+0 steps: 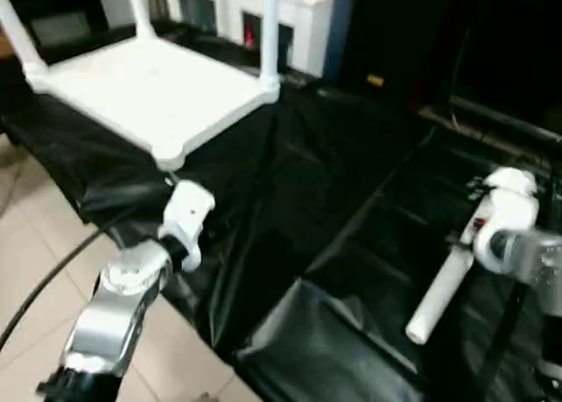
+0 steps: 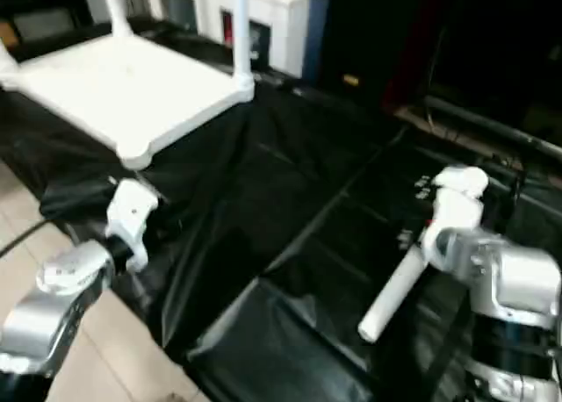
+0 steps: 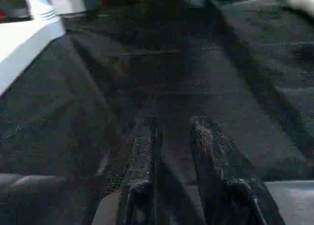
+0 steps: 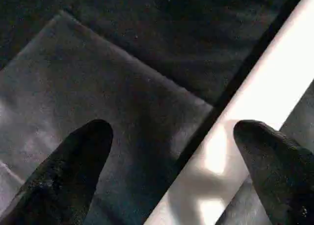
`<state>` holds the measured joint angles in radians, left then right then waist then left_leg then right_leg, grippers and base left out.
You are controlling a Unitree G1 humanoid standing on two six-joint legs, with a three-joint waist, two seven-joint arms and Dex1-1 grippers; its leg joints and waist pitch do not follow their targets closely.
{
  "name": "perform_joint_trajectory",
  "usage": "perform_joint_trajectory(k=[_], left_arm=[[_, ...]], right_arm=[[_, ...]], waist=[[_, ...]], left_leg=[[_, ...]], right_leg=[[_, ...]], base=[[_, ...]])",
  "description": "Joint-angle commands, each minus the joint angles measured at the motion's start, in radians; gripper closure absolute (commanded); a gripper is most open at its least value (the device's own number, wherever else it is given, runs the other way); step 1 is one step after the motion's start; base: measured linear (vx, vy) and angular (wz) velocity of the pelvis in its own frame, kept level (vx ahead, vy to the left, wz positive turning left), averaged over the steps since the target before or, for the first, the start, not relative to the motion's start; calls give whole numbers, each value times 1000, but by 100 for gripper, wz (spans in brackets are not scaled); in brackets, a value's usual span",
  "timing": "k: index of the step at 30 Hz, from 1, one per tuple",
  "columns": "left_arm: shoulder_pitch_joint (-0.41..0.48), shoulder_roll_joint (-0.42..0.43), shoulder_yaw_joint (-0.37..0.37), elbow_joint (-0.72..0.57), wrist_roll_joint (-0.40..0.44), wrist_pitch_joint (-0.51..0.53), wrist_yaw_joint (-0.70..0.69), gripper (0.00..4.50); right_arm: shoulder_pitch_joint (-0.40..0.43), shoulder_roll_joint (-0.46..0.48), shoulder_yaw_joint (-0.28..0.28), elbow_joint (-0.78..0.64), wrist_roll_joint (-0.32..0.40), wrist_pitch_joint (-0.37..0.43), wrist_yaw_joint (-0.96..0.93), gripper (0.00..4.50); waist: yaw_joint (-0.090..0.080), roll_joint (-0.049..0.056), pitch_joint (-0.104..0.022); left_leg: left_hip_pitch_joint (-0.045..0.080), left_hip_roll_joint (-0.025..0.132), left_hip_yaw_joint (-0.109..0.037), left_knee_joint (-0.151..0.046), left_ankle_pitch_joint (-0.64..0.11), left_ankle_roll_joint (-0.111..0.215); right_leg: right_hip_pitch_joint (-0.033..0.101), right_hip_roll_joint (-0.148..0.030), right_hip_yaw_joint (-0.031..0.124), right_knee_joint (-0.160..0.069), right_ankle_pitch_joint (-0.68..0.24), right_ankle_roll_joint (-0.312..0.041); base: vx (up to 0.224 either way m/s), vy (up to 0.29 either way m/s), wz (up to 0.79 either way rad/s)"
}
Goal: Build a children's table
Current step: Pick table leg
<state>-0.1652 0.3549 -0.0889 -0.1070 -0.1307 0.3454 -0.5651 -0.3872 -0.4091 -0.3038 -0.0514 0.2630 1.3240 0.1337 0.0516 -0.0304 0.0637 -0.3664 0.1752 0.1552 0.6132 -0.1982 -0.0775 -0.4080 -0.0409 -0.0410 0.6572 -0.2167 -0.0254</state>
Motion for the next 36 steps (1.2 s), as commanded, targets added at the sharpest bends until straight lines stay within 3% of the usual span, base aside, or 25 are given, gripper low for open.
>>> perform_joint_trajectory(k=[1,2,6,9,12,17,18,21,26,27,36], left_arm=[[-1,3,-11,-35,-11,26,-12,324],[-1,3,-11,-35,-11,26,-12,324],[-9,7,-15,-32,0,41,-8,324],[-11,11,-17,-31,-3,45,-9,324],[-13,15,-16,-29,-4,50,-9,324],[-13,15,-19,-34,-3,58,-13,324],[-12,14,-20,-36,-5,61,-15,324],[-6,18,-28,-54,-21,63,-38,324],[12,41,-35,-114,-94,65,-133,289],[14,45,-35,-126,-107,75,-147,265],[-5,47,-31,-113,-94,49,-136,207]], right_arm=[[2,-12,15,33,-28,35,-22,7],[2,-12,15,33,-28,35,-22,7],[-21,-8,7,54,-36,89,-34,7],[-25,-16,9,60,-49,94,-50,7],[-43,-15,-31,58,-46,98,-55,7],[-37,-17,-51,71,-55,137,-50,7],[-35,-9,-64,76,-52,147,-50,35],[-31,6,-83,91,-44,155,-51,47],[-20,9,-84,122,-38,155,-38,89],[-18,9,-84,125,-36,158,-34,106],[-3,26,-75,145,-39,148,-29,176]], waist=[[-10,-4,-53],[-16,-5,-52],[-26,-7,-55],[-28,-11,-58],[-27,-10,-61],[-24,-13,-62],[-23,-12,-62],[-22,-14,-62],[-21,-17,-61],[-21,-17,-61],[-23,-16,-61]], left_leg=[[14,43,-6,-75,-186,-10],[14,43,-8,-79,-206,-17],[10,41,-7,-80,-202,-22],[7,42,-6,-80,-178,-19],[8,40,-2,-75,-160,-13],[8,41,2,-74,-127,-5],[8,41,2,-74,-120,-5],[9,42,3,-74,-119,-3],[10,42,5,-74,-131,-6],[10,42,5,-74,-130,-6],[11,43,5,-75,-137,-15]], right_leg=[[42,-74,52,-114,-292,-126],[44,-75,50,-119,-326,-116],[47,-77,53,-123,-319,-97],[50,-79,52,-123,-289,-99],[50,-79,55,-122,-266,-104],[53,-77,55,-119,-219,-120],[53,-76,55,-117,-207,-124],[53,-78,55,-117,-207,-130],[52,-79,54,-118,-241,-126],[53,-80,54,-118,-240,-126],[51,-78,53,-120,-255,-112]], base=[[0,0,0],[0,0,0],[0,0,0],[0,0,0],[0,0,0],[0,0,0],[0,0,0],[0,0,0],[0,0,0],[0,0,0],[0,0,0]])
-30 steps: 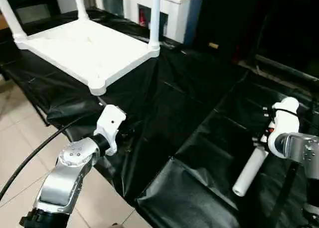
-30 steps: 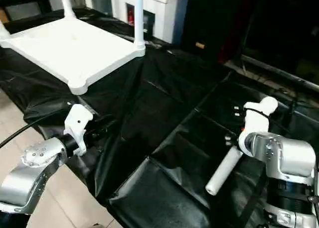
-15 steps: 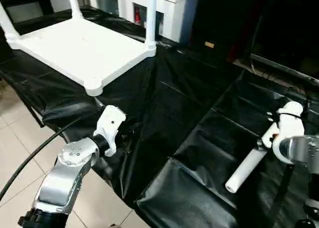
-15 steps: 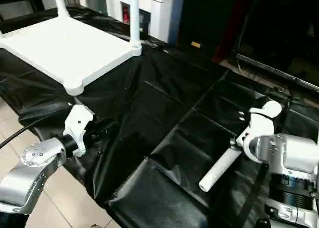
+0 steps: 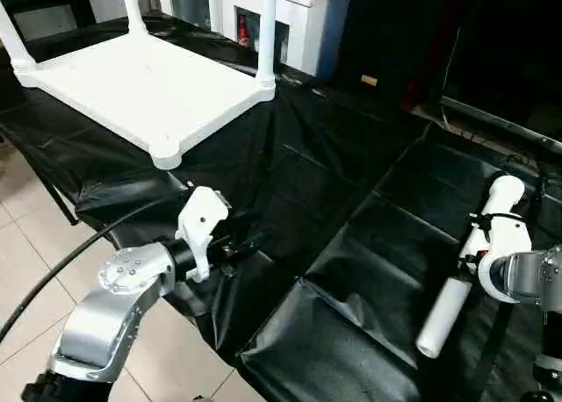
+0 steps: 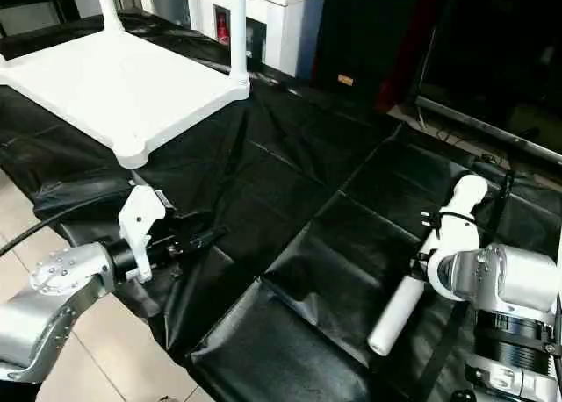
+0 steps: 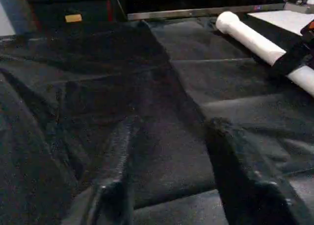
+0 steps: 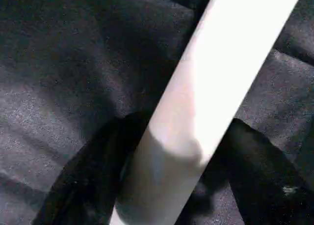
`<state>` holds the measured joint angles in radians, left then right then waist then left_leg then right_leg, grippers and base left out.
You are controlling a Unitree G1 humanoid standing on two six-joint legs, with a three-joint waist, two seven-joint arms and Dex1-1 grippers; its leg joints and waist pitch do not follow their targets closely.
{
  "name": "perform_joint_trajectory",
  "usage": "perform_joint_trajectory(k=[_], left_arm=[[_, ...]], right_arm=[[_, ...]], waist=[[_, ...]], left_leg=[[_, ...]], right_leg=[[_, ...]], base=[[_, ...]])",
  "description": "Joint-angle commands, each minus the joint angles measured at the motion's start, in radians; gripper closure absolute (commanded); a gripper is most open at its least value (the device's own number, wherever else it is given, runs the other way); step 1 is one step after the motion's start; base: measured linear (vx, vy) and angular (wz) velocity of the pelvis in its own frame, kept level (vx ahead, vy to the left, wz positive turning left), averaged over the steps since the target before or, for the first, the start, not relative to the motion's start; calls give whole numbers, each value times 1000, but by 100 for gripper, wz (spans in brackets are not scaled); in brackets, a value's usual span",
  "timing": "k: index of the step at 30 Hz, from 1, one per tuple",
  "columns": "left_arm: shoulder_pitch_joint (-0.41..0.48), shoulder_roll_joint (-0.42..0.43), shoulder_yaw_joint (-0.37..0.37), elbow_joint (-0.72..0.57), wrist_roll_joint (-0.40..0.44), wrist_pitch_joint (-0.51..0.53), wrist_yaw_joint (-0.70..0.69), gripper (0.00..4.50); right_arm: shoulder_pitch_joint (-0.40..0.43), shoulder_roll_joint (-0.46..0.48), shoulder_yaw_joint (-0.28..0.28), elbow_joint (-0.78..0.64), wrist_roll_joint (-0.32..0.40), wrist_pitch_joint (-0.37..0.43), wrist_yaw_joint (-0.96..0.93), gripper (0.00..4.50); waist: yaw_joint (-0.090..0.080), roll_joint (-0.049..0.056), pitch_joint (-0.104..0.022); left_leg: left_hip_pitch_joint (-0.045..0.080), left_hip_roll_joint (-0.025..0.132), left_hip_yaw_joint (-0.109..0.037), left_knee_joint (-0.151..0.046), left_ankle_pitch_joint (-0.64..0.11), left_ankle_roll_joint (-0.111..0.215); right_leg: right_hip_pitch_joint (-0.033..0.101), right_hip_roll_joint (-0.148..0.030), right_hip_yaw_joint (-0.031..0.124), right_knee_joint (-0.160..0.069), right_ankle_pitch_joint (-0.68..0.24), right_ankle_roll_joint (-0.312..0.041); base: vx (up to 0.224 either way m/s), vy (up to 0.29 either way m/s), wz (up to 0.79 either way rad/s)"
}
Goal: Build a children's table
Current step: Pick table leg
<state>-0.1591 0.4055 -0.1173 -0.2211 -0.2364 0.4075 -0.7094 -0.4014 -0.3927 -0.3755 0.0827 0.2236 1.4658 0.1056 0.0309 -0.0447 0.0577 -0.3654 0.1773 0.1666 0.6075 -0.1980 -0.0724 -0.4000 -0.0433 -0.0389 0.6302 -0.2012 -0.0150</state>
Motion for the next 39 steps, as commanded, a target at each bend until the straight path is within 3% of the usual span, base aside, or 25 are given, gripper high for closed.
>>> perform_joint_trajectory(k=[1,9,12,15,16,18,19,20,21,22,23,25,27,28,29,30,31,32,33,34,35,36,37,38,39], left_arm=[[-15,-10,1,4,12,-23,15,202],[-43,-109,58,49,14,-93,148,177],[-73,-125,80,96,37,-88,210,177],[-94,-123,87,128,56,-91,234,177],[-100,-123,88,136,66,-96,240,177],[-114,-120,92,149,82,-99,259,177],[-121,-119,95,156,85,-98,269,177],[-129,-118,98,163,88,-99,278,177],[-140,-115,101,174,92,-103,287,177],[-153,-112,106,186,94,-104,295,177],[-157,-111,107,189,94,-103,296,177],[-164,-108,113,194,96,-99,303,177],[-165,-106,115,193,95,-97,304,177],[-166,-106,118,193,96,-95,304,177],[-155,-106,127,162,71,-88,283,177],[-152,-106,129,156,67,-87,282,177],[-137,-102,138,142,63,-85,283,177],[-137,-102,138,142,63,-85,283,177],[-129,-97,141,141,68,-87,291,177],[-118,-92,146,140,77,-86,305,177],[-105,-90,158,137,85,-81,326,177],[-100,-89,163,136,88,-78,336,177],[-81,-87,177,126,98,-72,356,177],[-71,-86,184,120,100,-69,363,177],[-61,-85,189,111,103,-67,368,177]], right_arm=[[12,13,-6,11,0,5,-2,183],[11,34,-18,-11,-17,-55,-27,248],[5,63,-37,-90,-5,-255,-25,274],[-6,99,-63,-140,14,-319,-27,291],[-10,118,-79,-153,21,-344,-35,294],[-15,152,-102,-162,43,-428,-29,297],[-17,171,-112,-169,53,-437,-33,298],[-14,187,-113,-175,56,-454,-40,298],[-5,206,-111,-179,56,-473,-52,298],[6,232,-109,-183,59,-511,-64,298],[9,241,-111,-184,62,-523,-66,298],[23,255,-89,-194,59,-549,-59,298],[29,258,-75,-199,54,-564,-55,298],[34,262,-67,-201,50,-579,-52,298],[33,276,-62,-196,42,-595,-60,298],[33,278,-59,-195,40,-599,-60,298],[30,283,-50,-186,34,-610,-61,298],[30,283,-50,-186,34,-610,-61,298],[29,286,-44,-180,32,-618,-62,298],[27,284,-34,-173,31,-627,-56,298],[22,281,-21,-160,29,-638,-54,298],[20,279,-15,-155,28,-642,-52,298],[15,275,-1,-139,30,-657,-46,298],[12,272,6,-132,30,-663,-43,298],[10,270,10,-127,30,-666,-41,298]], waist=[[-2,-2,-56],[-5,-5,-58],[-6,-2,-62],[15,-12,-64],[38,7,-65],[47,1,-67],[54,6,-68],[58,30,-64],[42,30,-56],[24,47,-58],[-5,47,-51],[-24,43,-49],[-30,28,-53],[-28,10,-58],[18,-20,-68],[35,-19,-79],[16,-8,-60],[-11,-2,-54],[-39,21,-53],[-96,49,-54],[-118,26,-63],[-123,44,-66],[-127,8,-66],[-119,-31,-112],[-72,-61,-119]], left_leg=[[11,41,-7,-69,-139,-22],[4,40,-8,-68,-136,-18],[6,39,-5,-64,-140,-12],[-15,24,0,-33,-101,98],[-26,29,-23,9,-75,139],[-54,28,-42,55,-75,163],[-81,32,-80,92,-74,158],[1,27,-38,56,-125,56],[16,18,-21,17,-139,38],[101,25,26,-38,-208,37],[140,37,64,-68,-335,62],[118,66,121,-108,-412,77],[120,62,170,-95,-434,40],[131,30,176,-27,-455,-3],[73,0,82,122,-438,36],[2,-6,18,148,-381,42],[-38,-10,-81,171,-281,31],[-12,-36,-100,117,-253,36],[13,-42,-88,34,-247,52],[79,-11,-49,-80,-286,140],[69,11,-43,-98,-196,180],[92,26,-29,-95,64,191],[110,50,37,-97,123,129],[159,25,50,-53,112,-11],[108,-17,81,31,3,-84]], right_leg=[[43,-75,51,-92,-262,-124],[50,-76,51,-94,-259,-123],[48,-79,53,-95,-255,-119],[71,-148,99,-116,-309,-127],[82,-212,140,-136,-349,-138],[94,-256,178,-151,-357,-157],[98,-272,190,-151,-326,-220],[41,-142,207,-144,-366,-219],[32,-86,187,-125,-341,-205],[-45,-9,120,-86,-314,-152],[-90,14,46,-39,-339,-124],[-82,-7,-34,24,-242,-104],[-78,-49,-55,-1,-221,-114],[-84,-97,16,-81,-303,-124],[9,-265,220,-186,-447,-135],[82,-306,281,-180,-460,-164],[87,-307,278,-195,-621,-191],[33,-189,245,-191,-674,-166],[-1,-99,193,-156,-639,-124],[-111,13,32,28,-446,-43],[-112,6,-13,120,-330,-28],[-120,-24,-63,139,-187,-56],[-103,-46,-98,109,-79,-96],[-59,-112,-66,41,-6,-156],[12,-210,39,-17,-60,-208]], base=[[0,0,0],[0,0,0],[0,0,0],[0,0,0],[4,53,1],[5,82,0],[-1,168,-5],[-1,168,-5],[-23,230,-25],[-66,224,-44],[-66,224,-44],[-44,259,-43],[-26,247,-50],[2,254,-47],[2,254,-47],[56,299,-71],[43,321,-93],[43,321,-93],[-26,312,-74],[-19,298,-58],[-19,298,-58],[-31,279,-52],[-35,213,-68],[-35,213,-68],[31,153,-76]])
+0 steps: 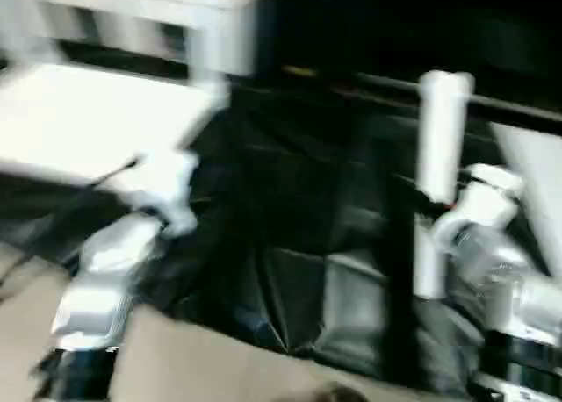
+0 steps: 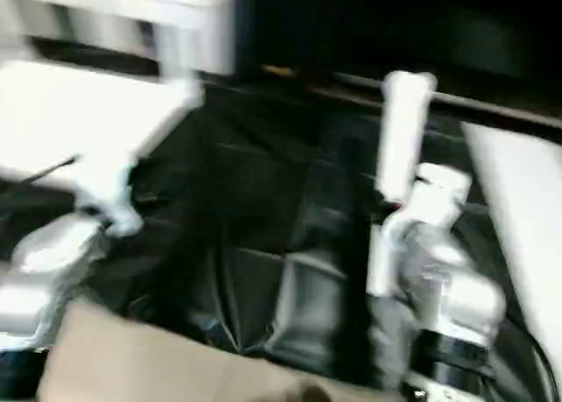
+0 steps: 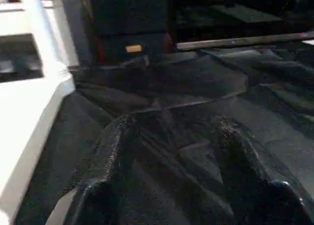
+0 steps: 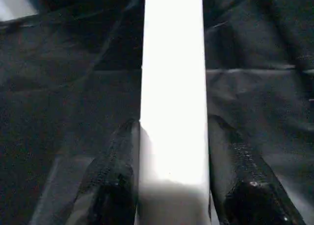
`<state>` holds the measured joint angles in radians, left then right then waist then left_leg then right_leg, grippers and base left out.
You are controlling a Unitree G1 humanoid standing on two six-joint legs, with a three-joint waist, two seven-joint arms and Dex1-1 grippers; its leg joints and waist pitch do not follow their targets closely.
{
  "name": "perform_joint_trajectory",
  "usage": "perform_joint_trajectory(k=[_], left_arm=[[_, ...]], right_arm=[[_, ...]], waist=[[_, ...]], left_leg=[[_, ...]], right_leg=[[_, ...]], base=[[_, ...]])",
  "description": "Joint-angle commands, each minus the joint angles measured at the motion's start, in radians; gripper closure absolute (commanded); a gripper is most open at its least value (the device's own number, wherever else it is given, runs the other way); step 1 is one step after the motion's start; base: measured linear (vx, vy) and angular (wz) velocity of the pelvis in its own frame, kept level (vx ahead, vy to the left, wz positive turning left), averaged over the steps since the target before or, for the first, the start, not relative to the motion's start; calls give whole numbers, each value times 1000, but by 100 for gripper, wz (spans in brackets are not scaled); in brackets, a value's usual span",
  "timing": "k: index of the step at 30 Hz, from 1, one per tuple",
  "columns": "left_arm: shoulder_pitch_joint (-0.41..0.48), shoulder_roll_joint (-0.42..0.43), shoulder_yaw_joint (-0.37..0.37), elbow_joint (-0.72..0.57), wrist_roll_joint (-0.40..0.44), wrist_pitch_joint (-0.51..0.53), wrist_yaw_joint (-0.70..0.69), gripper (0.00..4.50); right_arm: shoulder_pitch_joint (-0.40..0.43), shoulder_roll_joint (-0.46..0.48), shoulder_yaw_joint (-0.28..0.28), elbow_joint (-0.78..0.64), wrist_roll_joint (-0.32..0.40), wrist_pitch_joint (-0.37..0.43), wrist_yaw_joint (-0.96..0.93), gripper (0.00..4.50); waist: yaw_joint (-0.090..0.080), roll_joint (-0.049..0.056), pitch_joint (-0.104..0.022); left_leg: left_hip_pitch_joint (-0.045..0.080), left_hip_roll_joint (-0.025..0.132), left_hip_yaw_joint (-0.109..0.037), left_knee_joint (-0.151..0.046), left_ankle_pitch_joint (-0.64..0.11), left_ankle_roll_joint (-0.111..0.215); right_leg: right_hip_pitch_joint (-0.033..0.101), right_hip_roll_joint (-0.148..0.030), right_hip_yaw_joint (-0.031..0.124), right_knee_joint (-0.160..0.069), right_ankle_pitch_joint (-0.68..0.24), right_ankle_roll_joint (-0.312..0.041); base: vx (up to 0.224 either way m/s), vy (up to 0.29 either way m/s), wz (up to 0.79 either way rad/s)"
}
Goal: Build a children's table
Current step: Pick table leg
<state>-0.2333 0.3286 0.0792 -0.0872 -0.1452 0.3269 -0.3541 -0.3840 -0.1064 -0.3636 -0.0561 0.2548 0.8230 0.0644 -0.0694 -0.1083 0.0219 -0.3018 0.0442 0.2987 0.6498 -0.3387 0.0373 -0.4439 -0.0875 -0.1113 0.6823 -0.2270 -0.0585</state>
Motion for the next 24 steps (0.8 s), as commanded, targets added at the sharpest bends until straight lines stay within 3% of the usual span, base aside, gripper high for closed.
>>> perform_joint_trajectory(k=[1,2,3,4,5,6,7,8,9,10,11,12,13,14,15,16,17,18,19,20,21,22,23,24], left_arm=[[24,-6,-2,-34,14,19,17,177],[35,-4,3,-46,13,23,17,177],[37,-4,4,-48,13,24,16,177],[58,2,12,-67,11,30,18,177],[75,7,16,-80,11,34,19,177],[87,10,21,-91,10,37,27,177],[102,10,30,-106,7,41,36,177],[108,9,34,-112,4,43,38,177],[116,8,39,-121,5,47,44,177],[121,8,43,-129,7,49,51,177],[128,5,48,-137,9,49,55,177],[136,2,54,-146,11,49,60,177],[146,-3,59,-157,10,53,66,177],[159,-3,62,-171,9,57,69,177],[164,-4,64,-175,10,59,71,177],[181,-5,72,-193,9,67,84,177],[185,-5,74,-196,9,69,88,177],[185,-5,74,-196,9,69,88,177],[201,-3,86,-211,6,74,98,177],[204,-3,88,-213,6,75,99,177],[223,-1,103,-229,8,81,108,177],[233,1,112,-239,8,84,112,177],[242,4,119,-251,7,88,111,177],[242,4,119,-251,7,88,111,177]], right_arm=[[-10,-14,-5,19,-1,-27,0,298],[-12,-12,-5,25,-1,-34,4,298],[-12,-12,-4,26,-1,-35,5,298],[-15,-12,5,38,-7,-43,13,298],[-17,-12,12,46,-12,-49,18,298],[-18,-14,24,52,-14,-53,24,298],[-19,-14,37,58,-17,-65,31,298],[-19,-14,42,61,-17,-72,33,298],[-22,-14,46,65,-13,-76,38,298],[-25,-14,50,70,-9,-79,42,298],[-26,-19,61,76,-13,-94,48,298],[-27,-25,75,86,-19,-114,57,298],[-27,-27,86,94,-24,-128,65,298],[-27,-25,94,102,-28,-137,74,298],[-26,-23,96,104,-28,-138,76,298],[-27,-16,104,115,-29,-142,80,298],[-27,-13,107,118,-28,-142,79,298],[-27,-13,107,118,-28,-142,79,298],[-24,-12,128,130,-33,-151,85,298],[-24,-11,129,131,-33,-152,86,298],[-23,-3,137,139,-31,-159,87,298],[-24,0,140,147,-32,-166,87,298],[-28,2,144,159,-30,-176,85,298],[-28,2,144,159,-30,-176,85,298]], waist=[[91,-12,-74],[76,19,-54],[73,2,-41],[81,5,-33],[82,-7,-33],[72,-6,-28],[30,64,-2],[30,64,-2],[29,50,-23],[36,63,-9],[42,32,-18],[36,51,-19],[25,9,-30],[35,-11,-39],[119,-25,-35],[105,-25,-43],[107,-30,-32],[111,-31,-27],[126,-29,-30],[128,-13,-33],[117,33,-38],[52,44,-39],[74,40,-28],[78,32,-25]], left_leg=[[-63,70,-156,125,-134,-131],[-125,66,-251,173,-77,-157],[-128,65,-266,177,-61,-174],[-91,52,-276,161,-63,-190],[-64,37,-262,92,-28,-177],[-54,34,-254,48,2,-167],[37,128,-242,-128,-275,-67],[37,128,-242,-128,-275,-67],[1,225,-217,-192,-438,66],[-6,220,-188,-201,-454,65],[-15,181,-209,-202,-434,117],[16,162,-209,-191,-380,133],[44,160,-209,-192,-287,102],[16,158,-204,-180,-233,46],[-81,138,-201,41,-175,-81],[-184,123,-293,179,-49,-160],[-178,128,-288,162,-15,-181],[-149,118,-275,132,13,-186],[-119,125,-254,45,106,-134],[-118,136,-253,-13,170,-77],[-53,131,-241,-128,301,117],[41,152,-274,-125,400,343],[37,176,-276,-118,481,459],[30,187,-264,-117,535,488]], right_leg=[[143,-270,302,-181,-66,-217],[167,-266,298,-179,-105,-296],[148,-231,283,-189,-128,-311],[105,-158,261,-212,-166,-314],[94,-67,238,-210,-260,-248],[83,-26,229,-217,-343,-196],[-57,91,141,-102,-505,3],[-57,91,141,-102,-505,3],[-24,25,18,82,-224,-28],[-29,18,-8,93,-191,-48],[13,16,-58,88,-116,-17],[10,18,-61,56,-113,6],[24,-14,-38,6,-119,17],[64,-71,3,-37,-134,21],[128,-346,189,-200,-364,12],[190,-360,188,-202,-218,-57],[175,-316,152,-195,-151,-105],[157,-270,114,-197,-113,-150],[148,-202,79,-194,-108,-231],[155,-170,71,-181,-117,-241],[121,-25,19,-116,-142,-175],[10,53,-22,46,-172,-46],[-16,35,-15,78,-165,47],[-31,30,-11,88,-154,71]], base=[[40,165,-78],[40,165,-78],[-4,218,-85],[-54,243,-65],[-54,243,-65],[-92,290,-55],[-162,334,-59],[-162,334,-59],[-170,329,-55],[-120,294,-50],[-120,294,-50],[-99,242,-35],[-58,205,-27],[-58,205,-27],[-71,180,-27],[-47,194,-38],[-47,194,-38],[-14,233,-37],[-29,261,-14],[-29,261,-14],[-8,272,3],[22,260,-2],[22,260,-2],[4,249,-4]])
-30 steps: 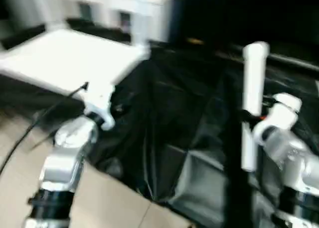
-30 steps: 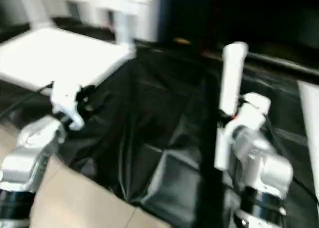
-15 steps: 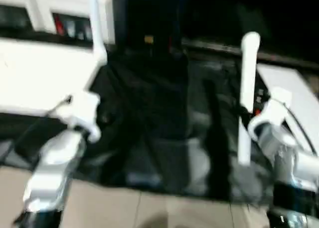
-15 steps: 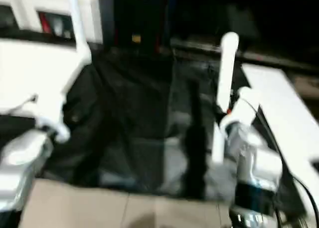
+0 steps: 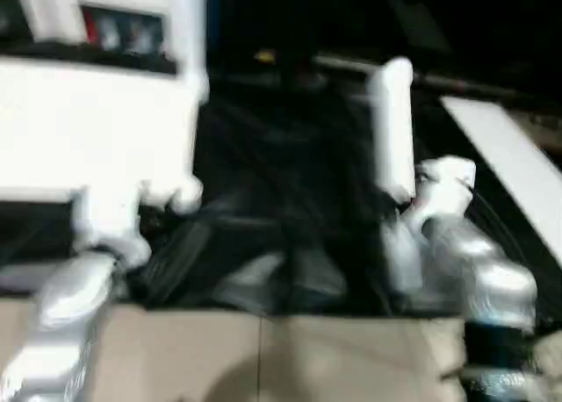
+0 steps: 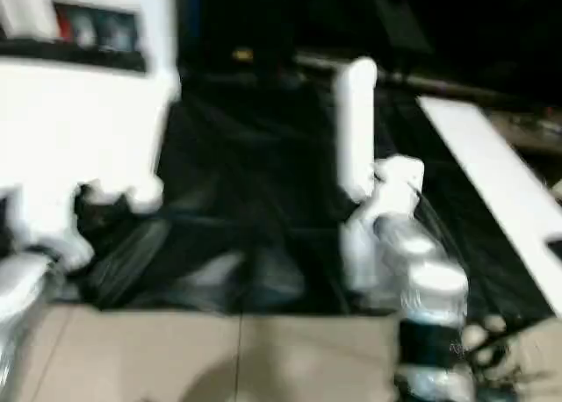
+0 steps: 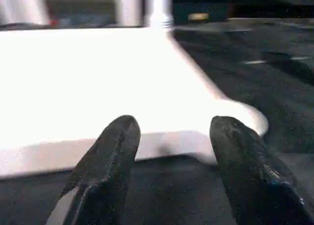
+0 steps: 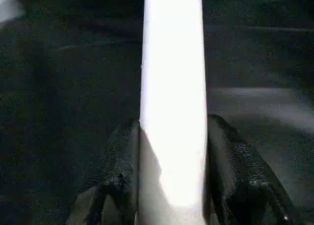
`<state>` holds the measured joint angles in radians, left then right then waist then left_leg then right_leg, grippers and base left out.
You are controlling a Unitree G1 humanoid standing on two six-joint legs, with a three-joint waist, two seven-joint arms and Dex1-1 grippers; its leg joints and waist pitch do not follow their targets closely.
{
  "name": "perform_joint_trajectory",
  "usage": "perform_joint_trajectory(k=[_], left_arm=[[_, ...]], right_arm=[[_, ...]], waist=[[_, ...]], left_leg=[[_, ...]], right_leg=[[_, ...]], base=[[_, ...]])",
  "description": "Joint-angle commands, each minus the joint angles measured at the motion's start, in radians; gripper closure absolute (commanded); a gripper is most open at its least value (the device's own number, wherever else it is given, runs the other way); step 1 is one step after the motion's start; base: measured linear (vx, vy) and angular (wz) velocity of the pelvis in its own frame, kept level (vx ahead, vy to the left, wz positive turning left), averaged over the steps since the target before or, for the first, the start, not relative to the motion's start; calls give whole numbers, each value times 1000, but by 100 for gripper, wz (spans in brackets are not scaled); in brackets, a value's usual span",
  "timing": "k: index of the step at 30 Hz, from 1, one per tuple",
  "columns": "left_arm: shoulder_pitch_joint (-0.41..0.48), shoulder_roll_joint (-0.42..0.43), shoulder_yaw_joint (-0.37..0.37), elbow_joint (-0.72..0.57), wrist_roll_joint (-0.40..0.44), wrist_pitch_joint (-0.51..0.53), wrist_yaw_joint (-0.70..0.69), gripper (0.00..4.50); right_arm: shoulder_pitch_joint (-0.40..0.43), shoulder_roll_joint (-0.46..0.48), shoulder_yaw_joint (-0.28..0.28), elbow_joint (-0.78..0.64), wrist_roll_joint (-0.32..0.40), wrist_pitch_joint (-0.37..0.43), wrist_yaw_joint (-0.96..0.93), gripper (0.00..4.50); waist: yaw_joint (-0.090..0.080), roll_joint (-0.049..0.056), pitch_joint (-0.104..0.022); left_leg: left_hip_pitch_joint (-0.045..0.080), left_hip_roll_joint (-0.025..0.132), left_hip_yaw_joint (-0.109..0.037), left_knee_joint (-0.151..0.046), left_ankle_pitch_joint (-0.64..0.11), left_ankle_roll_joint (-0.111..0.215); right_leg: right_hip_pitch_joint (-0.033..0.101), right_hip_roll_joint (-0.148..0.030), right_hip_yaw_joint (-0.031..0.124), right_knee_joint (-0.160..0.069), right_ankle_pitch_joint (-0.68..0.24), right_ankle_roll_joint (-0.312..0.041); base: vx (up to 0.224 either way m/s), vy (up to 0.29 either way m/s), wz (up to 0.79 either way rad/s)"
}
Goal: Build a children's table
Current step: Pick table leg
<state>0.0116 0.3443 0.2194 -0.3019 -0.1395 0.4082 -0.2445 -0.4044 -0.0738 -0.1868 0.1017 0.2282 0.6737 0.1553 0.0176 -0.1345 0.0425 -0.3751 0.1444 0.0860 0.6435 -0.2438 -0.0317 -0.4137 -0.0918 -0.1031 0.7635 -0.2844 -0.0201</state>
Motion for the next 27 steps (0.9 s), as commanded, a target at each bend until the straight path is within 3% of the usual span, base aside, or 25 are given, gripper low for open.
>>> perform_joint_trajectory(k=[1,2,3,4,5,6,7,8,9,10,11,12,13,14,15,16,17,18,19,21,22,24,25,26,27], left_arm=[[-1,-12,-18,-43,0,10,1,177],[0,-14,-16,-50,-1,14,2,177],[0,-13,-15,-54,-1,16,2,177],[0,-9,-14,-66,-2,23,2,177],[-7,-10,-18,-71,-3,28,4,177],[-27,-10,-26,-64,-3,30,5,177],[-34,-10,-29,-62,-4,33,7,177],[-48,-14,-32,-56,-7,32,9,177],[-48,-14,-32,-56,-7,32,9,177],[-103,-27,-54,-20,4,25,23,177],[-135,-37,-69,7,26,12,41,177],[-158,-47,-78,28,36,2,53,177],[-192,-61,-92,57,49,-1,67,177],[-222,-68,-112,91,68,-14,75,177],[-222,-68,-112,91,68,-14,75,177],[-242,-71,-126,113,82,-21,80,177],[-297,-88,-150,173,93,-39,83,177],[-301,-89,-151,177,94,-39,83,177],[-352,-107,-157,228,85,-48,83,177],[-372,-114,-158,248,81,-53,80,177],[-405,-130,-147,290,63,-44,77,177],[-434,-135,-153,328,52,-50,50,177],[-452,-141,-155,350,46,-56,40,177],[-479,-155,-148,390,12,-33,12,177],[-479,-155,-148,390,12,-33,12,177]], right_arm=[[-10,-32,-31,9,-2,-32,-6,298],[-13,-33,-30,15,-2,-35,-5,298],[-16,-32,-31,23,-3,-39,-5,298],[-25,-31,-32,44,-6,-50,-4,298],[-27,-32,-32,51,-10,-55,-3,298],[-26,-29,-30,53,-13,-64,-3,298],[-24,-27,-30,51,-13,-66,-4,298],[-21,-26,-29,48,-13,-65,-5,298],[-21,-26,-29,48,-13,-65,-5,298],[-10,-28,-19,38,-16,-79,-15,298],[-5,-26,-23,31,-13,-82,-21,298],[-2,-25,-26,27,-11,-84,-25,298],[-1,-25,-29,26,-10,-91,-29,298],[1,-27,-30,22,-10,-95,-30,298],[1,-27,-30,22,-10,-95,-30,298],[2,-28,-31,20,-10,-99,-29,298],[8,-30,-36,6,-10,-101,-31,298],[8,-31,-36,5,-9,-101,-31,298],[15,-36,-36,-10,-10,-108,-26,298],[18,-40,-32,-13,-9,-115,-23,298],[23,-45,-23,-21,-6,-121,-7,298],[26,-50,-12,-30,-2,-125,12,298],[24,-52,-6,-33,3,-127,27,298],[17,-54,2,-30,9,-135,40,298],[17,-54,2,-30,9,-135,40,298]], waist=[[5,38,-46],[12,-6,-46],[27,-40,-50],[106,-44,-52],[70,-44,-55],[90,-5,-40],[85,-6,-27],[85,16,-29],[85,16,-29],[26,100,-32],[4,98,-48],[19,100,-38],[31,92,-45],[34,101,-49],[32,80,-51],[32,65,-49],[21,103,-43],[24,112,-33],[15,140,-49],[12,152,-59],[6,166,-68],[9,160,-69],[13,128,-67],[31,107,-72],[54,101,-65]], left_leg=[[98,99,-26,-117,478,566],[89,93,-5,-123,396,497],[65,56,30,-86,274,384],[-32,4,10,98,-90,149],[-93,9,-54,151,-149,5],[-70,18,-64,145,-142,-61],[-23,46,-67,81,-123,-86],[-11,56,-62,22,-86,-64],[-11,56,-62,22,-86,-64],[107,53,-49,-144,-1,154],[105,55,-55,-137,123,277],[86,62,-38,-134,152,284],[66,92,-29,-124,220,202],[64,100,-37,-125,225,142],[67,125,-49,-126,204,72],[72,152,-66,-135,132,-47],[67,195,-102,-154,58,-72],[52,202,-86,-175,-7,-91],[53,189,-84,-188,-95,-122],[50,163,-90,-178,-78,-140],[58,137,-91,-165,-29,-102],[57,108,-69,-149,20,34],[14,61,-28,-120,-10,101],[-51,5,26,-60,12,117],[-51,6,30,-48,36,110]], right_leg=[[-66,22,-14,1,-60,67],[-41,-21,27,-75,8,70],[-16,-78,72,-153,46,77],[59,-286,272,-267,1,113],[121,-301,233,-252,6,-22],[103,-297,212,-268,-15,-107],[103,-229,175,-283,-90,-300],[106,-189,150,-274,-129,-308],[106,-189,150,-274,-129,-308],[-16,54,22,-95,-143,-142],[-38,56,-11,7,-122,-44],[-47,55,-14,8,-98,-23],[-38,42,-6,-26,-2,-23],[-25,32,11,-50,37,-27],[-10,10,38,-88,78,-37],[23,-36,77,-121,141,-91],[32,-36,79,-112,83,-122],[22,-5,61,-93,23,-95],[1,29,39,-41,-32,-18],[-20,33,33,-20,-43,33],[-19,32,32,-30,-47,33],[-3,10,59,-93,62,4],[41,-44,100,-181,159,-30],[94,-131,131,-206,309,-68],[89,-153,135,-218,322,-27]], base=[[-35,221,-1],[-35,221,-1],[-42,182,-2],[-43,197,-4],[-43,197,-4],[-60,241,-12],[-77,271,-8],[-77,271,-8],[-79,340,4],[-83,353,16],[-83,353,16],[-87,320,20],[-83,294,13],[-83,294,13],[-82,242,5],[-84,195,9],[-84,195,9],[-95,167,24],[-101,116,24],[-99,72,14],[-99,-44,-3],[-102,-76,-2],[-105,-155,-4],[-105,-155,-4],[-109,-155,-11]])
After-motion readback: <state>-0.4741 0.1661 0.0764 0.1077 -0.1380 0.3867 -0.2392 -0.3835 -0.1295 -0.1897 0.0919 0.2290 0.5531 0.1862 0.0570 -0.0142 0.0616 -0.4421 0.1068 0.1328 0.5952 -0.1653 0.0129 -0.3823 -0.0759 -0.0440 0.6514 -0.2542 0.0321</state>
